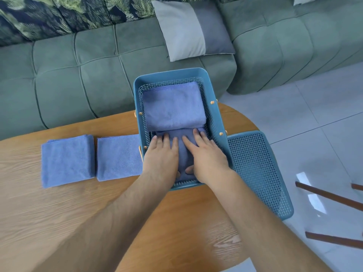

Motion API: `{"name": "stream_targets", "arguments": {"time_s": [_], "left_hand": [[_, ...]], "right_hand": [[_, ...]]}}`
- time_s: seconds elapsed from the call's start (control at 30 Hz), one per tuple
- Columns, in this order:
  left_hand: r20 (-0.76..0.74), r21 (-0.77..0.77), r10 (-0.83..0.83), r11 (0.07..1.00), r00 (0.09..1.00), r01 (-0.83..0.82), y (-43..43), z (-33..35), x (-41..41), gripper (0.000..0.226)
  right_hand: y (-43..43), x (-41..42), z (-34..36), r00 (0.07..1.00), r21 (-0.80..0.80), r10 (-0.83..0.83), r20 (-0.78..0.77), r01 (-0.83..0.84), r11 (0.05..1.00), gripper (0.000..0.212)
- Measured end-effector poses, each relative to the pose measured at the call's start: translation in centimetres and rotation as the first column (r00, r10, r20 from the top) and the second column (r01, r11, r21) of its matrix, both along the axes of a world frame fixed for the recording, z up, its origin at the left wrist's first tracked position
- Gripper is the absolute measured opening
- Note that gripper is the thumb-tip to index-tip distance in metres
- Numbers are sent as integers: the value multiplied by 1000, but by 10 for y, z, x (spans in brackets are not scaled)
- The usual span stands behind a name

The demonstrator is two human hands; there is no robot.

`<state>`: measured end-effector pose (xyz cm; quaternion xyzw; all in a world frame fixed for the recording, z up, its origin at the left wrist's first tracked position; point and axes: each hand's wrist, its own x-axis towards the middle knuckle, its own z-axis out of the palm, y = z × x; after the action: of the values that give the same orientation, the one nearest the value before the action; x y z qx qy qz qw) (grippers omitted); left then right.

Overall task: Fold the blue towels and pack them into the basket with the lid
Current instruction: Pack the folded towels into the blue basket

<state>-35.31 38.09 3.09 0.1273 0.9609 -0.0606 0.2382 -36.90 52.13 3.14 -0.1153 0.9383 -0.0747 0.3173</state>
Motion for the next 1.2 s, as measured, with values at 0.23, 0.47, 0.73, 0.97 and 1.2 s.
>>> {"name": "stream_targets", "arguments": {"time_s": [0.23, 0.47, 0.73, 0.97, 1.2], "left_hand": [[-331, 534, 242, 845, 912, -31, -68, 11, 37, 65], [-272, 478, 425, 838, 864, -262, -157, 5, 53, 59], [-159, 348, 539, 815, 827, -464, -259, -29, 74, 62], [88, 287, 738, 624, 669, -727, -310, -69, 83, 58], [297, 399, 868, 266, 398, -877, -323, -76, 73, 45]], "right_hand": [[-33, 32, 62, 961, -170, -115, -250, 73, 983, 72], [-135, 47, 69, 898, -296, -126, -422, -5, 955, 58], [-259, 45, 12, 976, -187, 132, -170, -164, 969, 66], [-328, 36, -50, 998, -162, 60, -13, -61, 985, 61], [-350, 41, -75, 975, -209, -213, 69, 223, 952, 48]]}}
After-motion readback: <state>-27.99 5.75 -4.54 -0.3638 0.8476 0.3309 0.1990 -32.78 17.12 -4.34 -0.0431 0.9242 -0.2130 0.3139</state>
